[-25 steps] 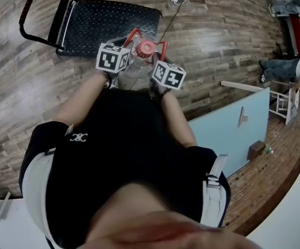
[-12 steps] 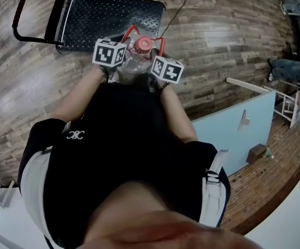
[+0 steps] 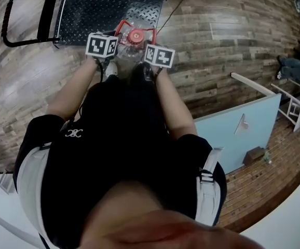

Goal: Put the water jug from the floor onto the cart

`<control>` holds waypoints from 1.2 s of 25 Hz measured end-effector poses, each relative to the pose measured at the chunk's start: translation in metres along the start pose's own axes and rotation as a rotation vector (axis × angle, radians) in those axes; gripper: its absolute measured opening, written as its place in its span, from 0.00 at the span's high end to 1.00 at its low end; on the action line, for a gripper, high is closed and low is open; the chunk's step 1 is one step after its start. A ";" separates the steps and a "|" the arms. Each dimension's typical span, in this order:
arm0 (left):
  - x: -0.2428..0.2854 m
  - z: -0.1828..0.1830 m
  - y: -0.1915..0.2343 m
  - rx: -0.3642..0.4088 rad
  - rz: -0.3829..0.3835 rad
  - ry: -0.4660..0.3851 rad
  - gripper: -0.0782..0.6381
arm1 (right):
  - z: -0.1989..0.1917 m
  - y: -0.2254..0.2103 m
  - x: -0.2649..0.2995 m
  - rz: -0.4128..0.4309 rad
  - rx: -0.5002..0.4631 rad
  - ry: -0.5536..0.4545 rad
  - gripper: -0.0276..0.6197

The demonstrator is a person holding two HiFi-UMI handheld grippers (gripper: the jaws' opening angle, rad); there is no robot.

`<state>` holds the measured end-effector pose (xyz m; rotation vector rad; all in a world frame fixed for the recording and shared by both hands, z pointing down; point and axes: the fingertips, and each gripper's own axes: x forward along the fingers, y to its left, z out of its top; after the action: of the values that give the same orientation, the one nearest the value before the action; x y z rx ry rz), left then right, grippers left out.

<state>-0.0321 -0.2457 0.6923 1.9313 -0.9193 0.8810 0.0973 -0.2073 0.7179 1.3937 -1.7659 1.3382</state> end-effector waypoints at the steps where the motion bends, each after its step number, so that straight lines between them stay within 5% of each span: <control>1: 0.007 0.000 0.002 0.005 0.012 0.009 0.77 | 0.001 -0.004 0.006 -0.004 -0.010 0.001 0.93; 16: 0.085 0.001 0.022 0.011 0.032 0.070 0.76 | 0.006 -0.059 0.073 -0.094 -0.045 0.075 0.93; 30: 0.096 -0.002 0.030 -0.022 0.006 0.065 0.74 | 0.009 -0.077 0.081 -0.196 -0.082 0.077 0.92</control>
<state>-0.0105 -0.2832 0.7833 1.8715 -0.8939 0.9283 0.1427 -0.2480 0.8120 1.4108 -1.5717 1.1868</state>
